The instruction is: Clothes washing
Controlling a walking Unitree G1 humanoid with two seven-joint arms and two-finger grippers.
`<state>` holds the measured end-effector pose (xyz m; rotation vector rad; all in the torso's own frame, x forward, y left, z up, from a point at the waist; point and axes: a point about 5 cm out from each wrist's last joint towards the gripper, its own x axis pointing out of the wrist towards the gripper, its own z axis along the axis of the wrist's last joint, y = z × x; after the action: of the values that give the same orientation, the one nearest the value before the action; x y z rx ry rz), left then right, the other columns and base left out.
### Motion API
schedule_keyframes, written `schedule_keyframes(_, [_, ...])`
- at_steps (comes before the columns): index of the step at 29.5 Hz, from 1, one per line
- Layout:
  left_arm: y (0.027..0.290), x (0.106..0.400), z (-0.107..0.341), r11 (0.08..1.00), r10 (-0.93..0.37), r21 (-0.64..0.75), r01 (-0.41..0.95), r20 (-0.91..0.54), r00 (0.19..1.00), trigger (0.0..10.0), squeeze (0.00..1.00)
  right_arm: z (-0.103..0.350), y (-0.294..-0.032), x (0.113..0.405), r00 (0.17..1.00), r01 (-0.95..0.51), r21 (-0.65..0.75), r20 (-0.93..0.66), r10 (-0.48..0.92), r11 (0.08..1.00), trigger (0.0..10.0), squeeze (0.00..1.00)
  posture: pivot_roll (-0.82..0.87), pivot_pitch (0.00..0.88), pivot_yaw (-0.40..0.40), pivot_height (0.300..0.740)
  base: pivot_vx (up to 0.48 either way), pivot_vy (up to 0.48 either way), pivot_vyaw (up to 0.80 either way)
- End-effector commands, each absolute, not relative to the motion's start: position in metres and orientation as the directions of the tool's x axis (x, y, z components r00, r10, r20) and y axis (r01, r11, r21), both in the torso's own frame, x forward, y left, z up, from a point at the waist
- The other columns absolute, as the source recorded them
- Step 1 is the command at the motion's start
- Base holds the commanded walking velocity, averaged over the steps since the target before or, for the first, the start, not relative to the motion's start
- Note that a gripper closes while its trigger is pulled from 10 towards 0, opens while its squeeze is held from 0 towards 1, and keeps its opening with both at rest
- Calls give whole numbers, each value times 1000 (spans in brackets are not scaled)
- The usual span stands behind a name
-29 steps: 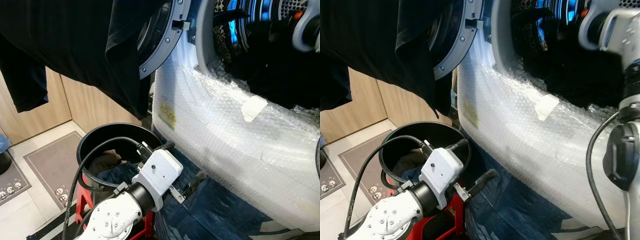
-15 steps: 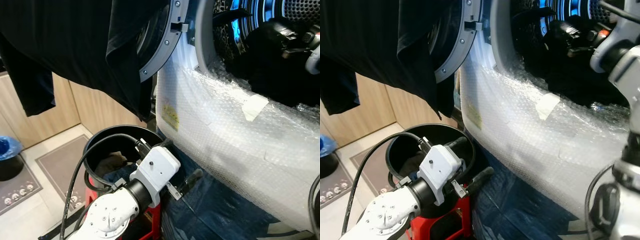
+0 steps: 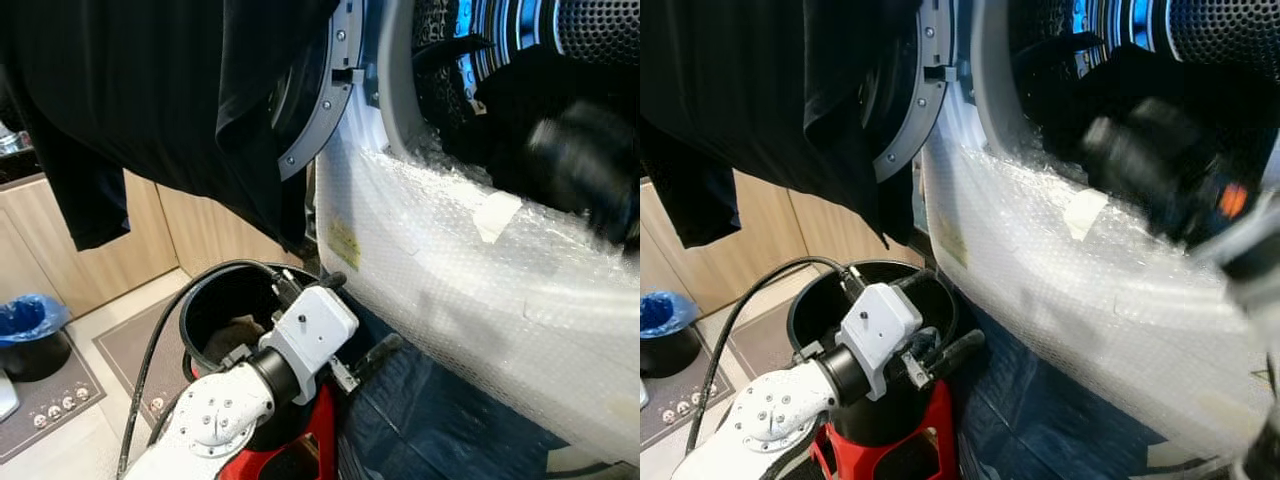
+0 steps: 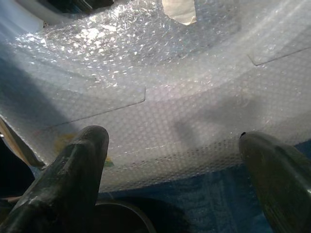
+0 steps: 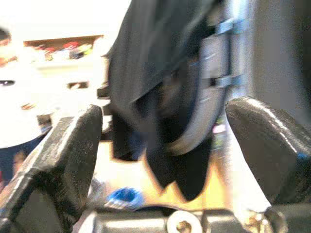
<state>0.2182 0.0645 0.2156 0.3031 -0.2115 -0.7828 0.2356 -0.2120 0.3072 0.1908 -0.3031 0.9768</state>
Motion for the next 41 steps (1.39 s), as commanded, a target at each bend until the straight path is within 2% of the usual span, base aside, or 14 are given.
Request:
schedule_keyframes(1, [67,221,217,672,-715,360,647,91,693,10000,0,301,-205,230,484,-862,-7,284,828,506,10000,0,-37,0,-33,740,0,0,0])
schedule_keyframes(5, [69,220,210,664,-715,379,645,69,696,10000,0,268,-202,223,462,-886,39,150,874,461,10000,0,-29,0,-30,740,0,0,0])
schedule_keyframes(8, [70,220,205,658,-716,375,653,44,696,10000,0,261,-202,222,463,-886,56,122,878,460,10000,0,-25,0,-27,740,0,0,0])
schedule_keyframes(9, [73,221,192,650,-707,374,662,-21,707,10000,0,248,-202,223,480,-877,65,46,876,476,10000,0,-25,0,-26,740,0,0,0])
schedule_keyframes(10, [73,221,192,650,-707,374,662,-21,707,10000,0,248,-202,223,480,-877,65,46,876,476,10000,0,-25,0,-26,740,0,0,0])
schedule_keyframes(12, [82,224,166,653,-663,358,667,-155,732,10000,0,229,-201,221,482,-871,99,-11,876,481,10000,0,-19,0,-24,740,0,0,0])
schedule_keyframes(13, [82,224,166,653,-663,358,667,-155,732,10000,0,229,-201,221,482,-871,99,-11,876,481,10000,0,-19,0,-24,740,0,0,0])
schedule_keyframes(17, [84,220,139,615,-673,334,714,-250,696,10000,0,202,-203,217,476,-864,147,-74,877,481,10000,0,-14,0,-16,740,0,0,0])
schedule_keyframes(18, [80,216,130,575,-705,314,756,-280,652,10000,0,191,-204,216,475,-859,160,-106,873,487,10000,0,-13,0,-13,740,0,0,0])
schedule_keyframes(23, [77,214,111,541,-736,237,807,-330,590,10000,0,169,-205,214,486,-840,180,-169,858,511,10000,0,-24,0,2,740,0,0,0])
schedule_keyframes(27, [79,213,88,540,-761,78,838,-380,526,10000,0,138,-211,208,500,-805,206,-268,823,556,10000,0,-35,0,13,740,0,0,0])
schedule_keyframes(38, [80,214,76,532,-771,26,846,-397,497,10000,0,120,-214,204,505,-785,211,-324,800,582,10000,0,-43,0,19,740,0,0,0])
schedule_keyframes(39, [82,215,48,538,-749,-36,842,-479,458,10000,0,89,-218,207,534,-723,240,-401,744,648,10000,0,-66,0,31,740,0,0,0])
schedule_keyframes(41, [83,211,10,558,-712,-122,821,-577,399,10000,0,42,-218,206,536,-642,257,-523,662,722,10000,0,-74,0,32,740,0,0,0])
